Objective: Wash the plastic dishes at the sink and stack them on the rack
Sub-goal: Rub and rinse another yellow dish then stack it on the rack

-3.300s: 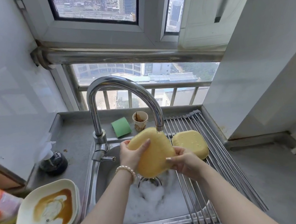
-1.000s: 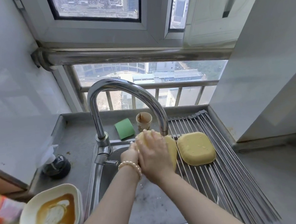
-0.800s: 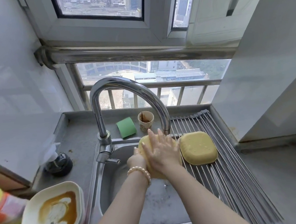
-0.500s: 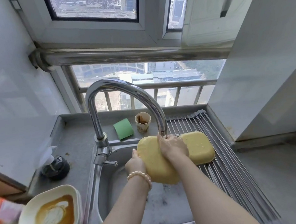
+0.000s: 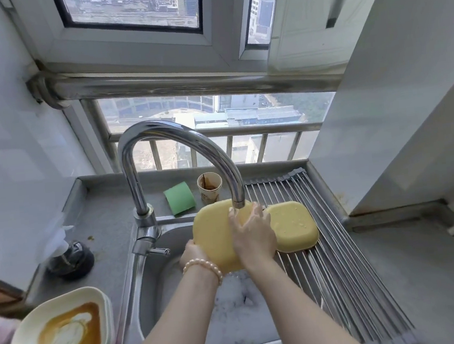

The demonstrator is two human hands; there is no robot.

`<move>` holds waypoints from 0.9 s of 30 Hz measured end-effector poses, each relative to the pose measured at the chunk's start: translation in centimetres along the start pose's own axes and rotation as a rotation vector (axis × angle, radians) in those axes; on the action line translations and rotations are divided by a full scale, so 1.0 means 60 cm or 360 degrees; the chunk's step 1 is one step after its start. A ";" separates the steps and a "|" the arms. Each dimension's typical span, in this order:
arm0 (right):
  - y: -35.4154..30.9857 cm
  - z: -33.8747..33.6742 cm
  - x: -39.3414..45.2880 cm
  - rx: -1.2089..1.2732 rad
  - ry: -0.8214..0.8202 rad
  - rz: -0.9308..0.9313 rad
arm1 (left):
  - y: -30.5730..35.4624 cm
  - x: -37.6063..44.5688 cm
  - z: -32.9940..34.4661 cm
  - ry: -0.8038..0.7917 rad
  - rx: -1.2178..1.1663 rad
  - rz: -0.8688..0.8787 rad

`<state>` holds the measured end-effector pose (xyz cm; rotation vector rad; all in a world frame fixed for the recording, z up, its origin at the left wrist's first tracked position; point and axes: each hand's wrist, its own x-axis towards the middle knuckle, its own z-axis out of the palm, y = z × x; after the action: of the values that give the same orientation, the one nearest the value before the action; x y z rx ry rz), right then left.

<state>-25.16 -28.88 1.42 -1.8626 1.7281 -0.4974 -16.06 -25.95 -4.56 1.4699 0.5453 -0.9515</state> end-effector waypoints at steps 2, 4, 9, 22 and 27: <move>0.008 0.001 0.003 0.0038 -0.0079 0.0069 | -0.002 -0.011 -0.006 0.0080 0.0186 0.0104; 0.014 0.001 0.017 0.0143 -0.0163 0.0147 | -0.011 -0.033 -0.013 0.0014 0.0582 0.0516; 0.030 0.005 0.049 0.0281 -0.0308 0.0182 | 0.002 -0.050 -0.021 -0.0311 0.1630 0.1160; 0.040 0.015 0.045 0.0319 -0.0407 0.0216 | 0.061 -0.034 0.005 -0.0143 0.1271 0.0877; 0.031 0.025 0.039 0.0256 -0.0485 0.0208 | 0.070 -0.013 -0.014 -0.0165 0.0953 0.0428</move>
<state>-25.47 -31.05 -1.11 -1.6068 1.5453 -0.2756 -12.94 -25.60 -1.55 1.9505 -0.0317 -1.0138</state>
